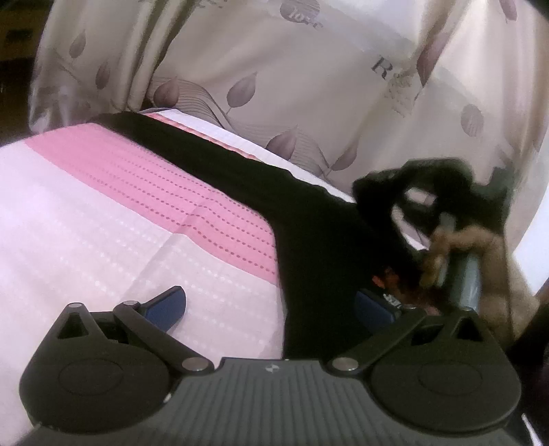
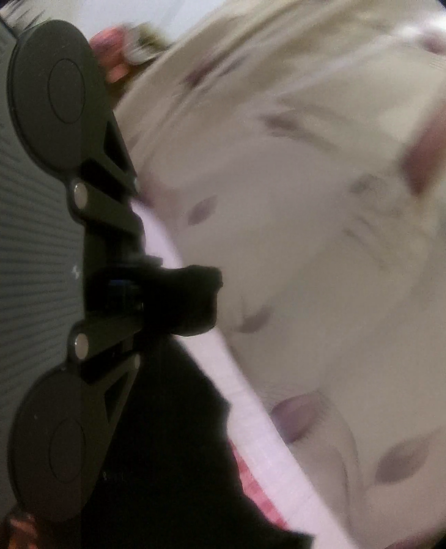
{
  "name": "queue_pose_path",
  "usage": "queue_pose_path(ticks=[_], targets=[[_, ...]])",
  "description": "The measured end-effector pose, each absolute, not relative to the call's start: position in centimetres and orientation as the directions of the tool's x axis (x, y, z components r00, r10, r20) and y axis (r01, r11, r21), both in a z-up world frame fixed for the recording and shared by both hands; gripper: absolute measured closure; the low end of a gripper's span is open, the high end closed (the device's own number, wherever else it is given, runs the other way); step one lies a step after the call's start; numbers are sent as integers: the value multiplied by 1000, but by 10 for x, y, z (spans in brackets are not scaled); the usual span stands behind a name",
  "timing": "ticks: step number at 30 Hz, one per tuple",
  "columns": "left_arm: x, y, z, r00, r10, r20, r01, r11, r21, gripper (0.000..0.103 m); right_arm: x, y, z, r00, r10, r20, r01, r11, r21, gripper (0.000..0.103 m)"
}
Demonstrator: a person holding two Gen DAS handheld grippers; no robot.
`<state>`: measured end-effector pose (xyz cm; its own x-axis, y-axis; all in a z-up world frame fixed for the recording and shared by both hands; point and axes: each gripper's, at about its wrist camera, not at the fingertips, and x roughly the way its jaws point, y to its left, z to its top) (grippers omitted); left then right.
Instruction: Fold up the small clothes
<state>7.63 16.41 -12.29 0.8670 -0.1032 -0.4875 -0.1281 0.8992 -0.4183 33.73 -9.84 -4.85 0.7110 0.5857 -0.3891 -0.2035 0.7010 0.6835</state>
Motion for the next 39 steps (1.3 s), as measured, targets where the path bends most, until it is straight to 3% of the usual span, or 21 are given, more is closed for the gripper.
queue_pose_path(ticks=[3, 5, 9, 14, 18, 23, 30, 35, 39], targets=[[76, 165, -124, 868, -107, -485, -127, 896, -426, 0, 331, -69, -50, 658, 549, -516, -289, 816, 500, 93], [76, 165, -124, 868, -107, -485, -127, 896, -425, 0, 320, -49, -50, 619, 524, -585, -381, 852, 360, 86], [76, 165, -123, 868, -105, -486, -129, 896, -424, 0, 278, -43, -42, 657, 489, -574, -488, 856, 171, 25], [82, 167, -118, 854, -113, -508, -117, 910, -398, 0, 238, -96, -22, 714, 512, -478, -462, 857, 228, 26], [87, 191, -103, 854, -97, -511, -133, 910, -394, 0, 214, -143, -26, 758, 403, -513, -375, 913, 164, 26], [108, 263, -90, 834, -17, -552, -276, 853, -443, 0, 194, -185, -55, 776, 285, -563, -284, 954, 92, 26], [166, 357, -82, 797, 29, -603, -370, 813, -450, 5, 194, -195, -74, 753, 297, -587, -247, 955, 166, 26], [219, 417, -97, 765, -20, -643, -465, 674, -574, 12, 194, -195, -74, 750, 307, -586, -248, 952, 182, 26], [247, 452, -104, 783, -83, -617, -476, 559, -679, 10, 193, -199, -72, 755, 313, -577, -236, 950, 206, 26]])
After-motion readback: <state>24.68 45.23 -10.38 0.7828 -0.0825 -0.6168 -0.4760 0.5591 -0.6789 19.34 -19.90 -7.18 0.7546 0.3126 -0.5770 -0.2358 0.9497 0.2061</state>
